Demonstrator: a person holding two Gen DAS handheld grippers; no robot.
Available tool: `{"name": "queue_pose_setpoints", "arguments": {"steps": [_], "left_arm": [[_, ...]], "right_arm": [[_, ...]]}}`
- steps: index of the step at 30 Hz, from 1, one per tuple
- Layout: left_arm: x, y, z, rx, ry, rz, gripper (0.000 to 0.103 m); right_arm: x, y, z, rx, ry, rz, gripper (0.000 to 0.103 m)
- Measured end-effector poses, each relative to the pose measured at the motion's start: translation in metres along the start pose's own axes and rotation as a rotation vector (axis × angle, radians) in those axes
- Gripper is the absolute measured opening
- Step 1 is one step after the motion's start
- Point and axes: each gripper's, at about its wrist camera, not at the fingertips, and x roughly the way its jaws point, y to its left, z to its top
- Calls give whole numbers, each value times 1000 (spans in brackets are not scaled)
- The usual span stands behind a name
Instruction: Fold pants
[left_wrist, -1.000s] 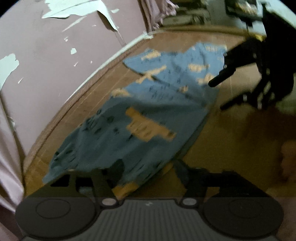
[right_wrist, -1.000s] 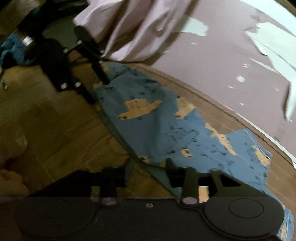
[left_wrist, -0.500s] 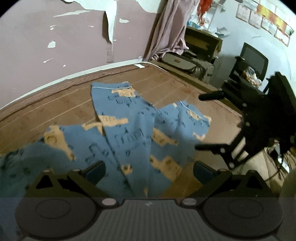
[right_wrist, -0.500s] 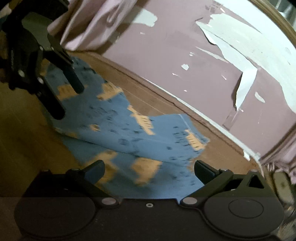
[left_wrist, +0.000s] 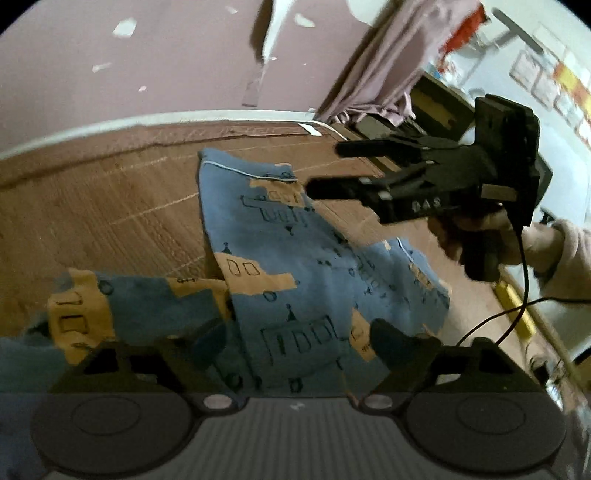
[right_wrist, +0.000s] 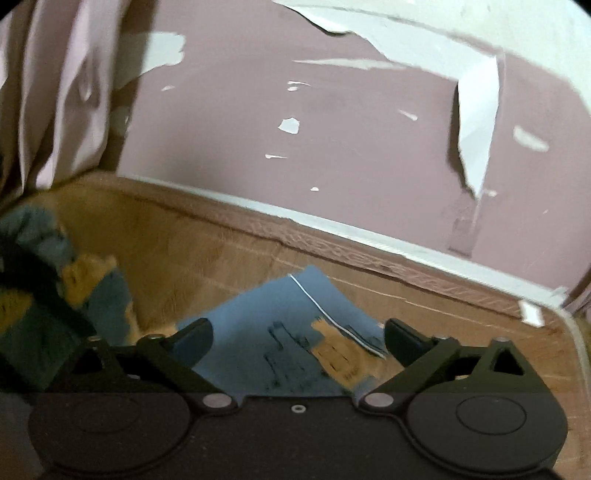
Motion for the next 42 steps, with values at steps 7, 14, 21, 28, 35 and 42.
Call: {"name": "queue_pose_setpoints", "arguments": {"steps": [7,14,21,28,35,42], "left_arm": [[15,34,4,-162,-54,-42,59],[20,51,4,-284,-45,-7,18],[24,55,10,-349,7,-4,18],[30,55,17,-358,41,3,14],[34,46,21,-316,60,58,2],[32,32,23,-271,56,102,2]], "right_arm": [[42,7,25,100,109,82,63],[75,23,42,93,225,33,48],[105,27,57,126,294,-47,49],[124,20,56,224,341,-64,46],[123,29,52,202,308,-77,0],[97,4,43,346,216,-87,0]]}}
